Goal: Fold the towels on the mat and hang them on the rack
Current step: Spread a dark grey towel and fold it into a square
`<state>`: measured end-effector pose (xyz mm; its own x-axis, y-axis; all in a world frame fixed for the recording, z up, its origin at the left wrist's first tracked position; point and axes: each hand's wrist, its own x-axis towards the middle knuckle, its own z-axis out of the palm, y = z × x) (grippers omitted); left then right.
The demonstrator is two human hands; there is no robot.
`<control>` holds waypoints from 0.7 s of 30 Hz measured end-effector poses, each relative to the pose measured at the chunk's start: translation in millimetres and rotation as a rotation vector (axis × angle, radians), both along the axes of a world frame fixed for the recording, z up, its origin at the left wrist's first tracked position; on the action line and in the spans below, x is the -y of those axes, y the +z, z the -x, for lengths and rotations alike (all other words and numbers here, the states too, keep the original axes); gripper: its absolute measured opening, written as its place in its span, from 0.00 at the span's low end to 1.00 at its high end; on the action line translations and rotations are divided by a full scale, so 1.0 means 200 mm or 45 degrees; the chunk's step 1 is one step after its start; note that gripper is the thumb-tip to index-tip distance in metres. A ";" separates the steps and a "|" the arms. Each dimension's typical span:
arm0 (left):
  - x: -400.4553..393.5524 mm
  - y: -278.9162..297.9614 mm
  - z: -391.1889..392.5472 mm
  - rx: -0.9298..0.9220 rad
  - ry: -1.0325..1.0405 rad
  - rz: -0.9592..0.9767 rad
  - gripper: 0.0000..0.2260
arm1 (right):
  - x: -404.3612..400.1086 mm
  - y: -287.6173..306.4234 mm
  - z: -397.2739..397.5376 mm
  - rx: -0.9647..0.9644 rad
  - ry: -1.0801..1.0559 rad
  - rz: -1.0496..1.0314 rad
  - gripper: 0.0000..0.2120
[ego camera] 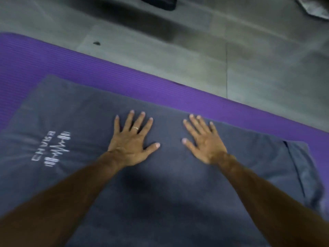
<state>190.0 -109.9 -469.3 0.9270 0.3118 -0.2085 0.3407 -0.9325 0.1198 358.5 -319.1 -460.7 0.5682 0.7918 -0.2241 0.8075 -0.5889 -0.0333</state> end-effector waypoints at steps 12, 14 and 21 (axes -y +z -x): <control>1.02 0.08 -0.11 0.352 -0.038 0.151 0.34 | 0.75 0.18 -0.24 -0.017 0.550 0.162 0.31; 1.21 0.03 -0.16 0.175 -0.040 0.136 0.38 | 0.89 0.12 -0.35 -0.017 0.574 0.289 0.33; 1.35 0.00 -0.20 0.195 0.140 -0.021 0.37 | 0.92 0.10 -0.43 -0.201 0.030 -0.258 0.30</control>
<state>229.0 -379.9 -469.9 0.9075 0.4154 -0.0619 0.4198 -0.8929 0.1629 444.0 -504.1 -441.6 0.5196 0.8421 -0.1442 0.7964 -0.5385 -0.2754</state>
